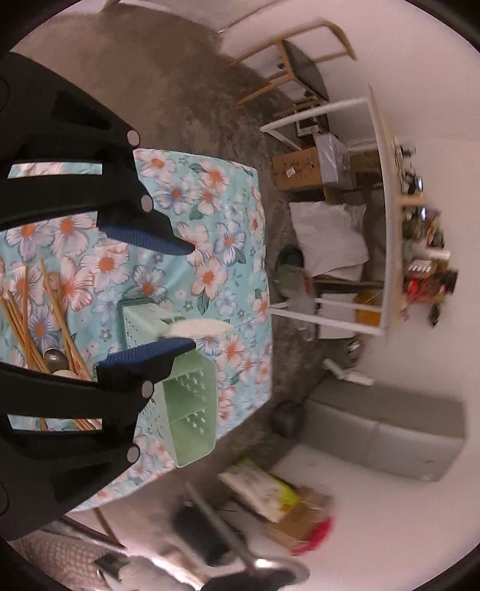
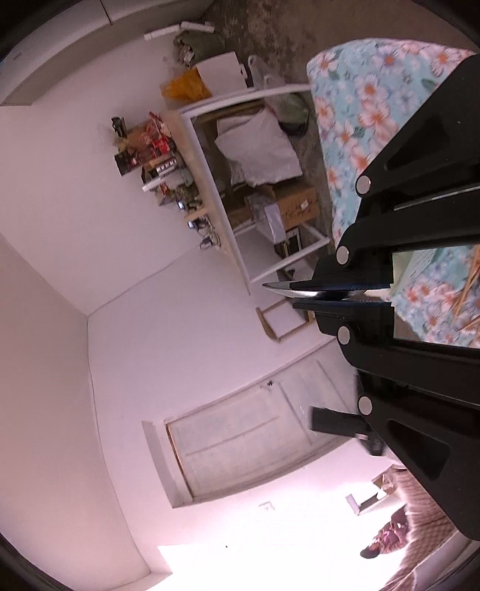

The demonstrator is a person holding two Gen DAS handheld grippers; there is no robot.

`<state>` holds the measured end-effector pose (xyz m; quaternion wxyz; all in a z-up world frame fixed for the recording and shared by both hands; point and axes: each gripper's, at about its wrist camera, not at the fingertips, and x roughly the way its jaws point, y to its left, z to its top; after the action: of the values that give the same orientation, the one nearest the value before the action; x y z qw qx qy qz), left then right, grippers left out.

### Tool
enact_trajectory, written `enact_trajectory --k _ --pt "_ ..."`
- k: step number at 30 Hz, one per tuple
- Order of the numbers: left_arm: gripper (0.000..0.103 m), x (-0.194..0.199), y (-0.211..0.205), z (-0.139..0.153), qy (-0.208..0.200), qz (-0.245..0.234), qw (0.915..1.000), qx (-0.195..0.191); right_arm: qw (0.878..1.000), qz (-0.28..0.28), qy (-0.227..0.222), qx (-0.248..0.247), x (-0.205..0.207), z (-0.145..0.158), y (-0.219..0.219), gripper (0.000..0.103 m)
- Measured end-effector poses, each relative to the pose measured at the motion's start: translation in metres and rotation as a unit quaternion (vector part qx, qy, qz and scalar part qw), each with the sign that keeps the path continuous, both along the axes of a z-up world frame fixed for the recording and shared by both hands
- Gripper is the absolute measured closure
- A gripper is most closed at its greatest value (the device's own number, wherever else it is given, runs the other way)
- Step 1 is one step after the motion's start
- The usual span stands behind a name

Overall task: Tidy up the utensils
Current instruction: 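Open the left tool over the caddy while the right tool holds the caddy, then lower the caddy onto the table with the right tool and release it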

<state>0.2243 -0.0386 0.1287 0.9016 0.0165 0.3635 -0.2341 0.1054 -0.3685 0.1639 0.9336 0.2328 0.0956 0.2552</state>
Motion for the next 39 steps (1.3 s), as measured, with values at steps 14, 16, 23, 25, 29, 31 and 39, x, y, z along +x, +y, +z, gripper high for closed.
enact_trajectory --k 14,16,23,25,29,31,39 --pt "0.046 -0.060 0.069 -0.099 0.071 0.090 0.9878 -0.105 0.995 -0.008 0.073 -0.070 0.078 -0.069 0.028 0.098" --pt "0.044 -0.066 0.067 -0.104 0.072 0.086 0.9877 -0.110 0.991 -0.007 0.102 -0.085 0.086 -0.084 0.030 0.098" --pt "0.040 -0.076 0.062 -0.112 0.072 0.080 0.9855 -0.131 0.991 -0.026 0.098 -0.090 0.074 -0.074 0.023 0.083" --pt "0.040 -0.076 0.061 -0.112 0.071 0.081 0.9853 -0.133 0.991 -0.033 0.090 -0.088 0.065 -0.067 0.020 0.080" --pt "0.037 -0.080 0.059 -0.113 0.068 0.079 0.9855 -0.134 0.992 -0.051 0.082 -0.087 0.041 -0.055 0.014 0.060" --pt "0.036 -0.082 0.058 -0.113 0.068 0.076 0.9859 -0.133 0.990 -0.062 0.088 -0.094 0.027 -0.054 0.016 0.049" --pt "0.026 -0.092 0.037 -0.119 0.053 0.041 0.9913 -0.114 0.957 -0.140 0.169 -0.189 -0.018 -0.099 0.046 0.008"
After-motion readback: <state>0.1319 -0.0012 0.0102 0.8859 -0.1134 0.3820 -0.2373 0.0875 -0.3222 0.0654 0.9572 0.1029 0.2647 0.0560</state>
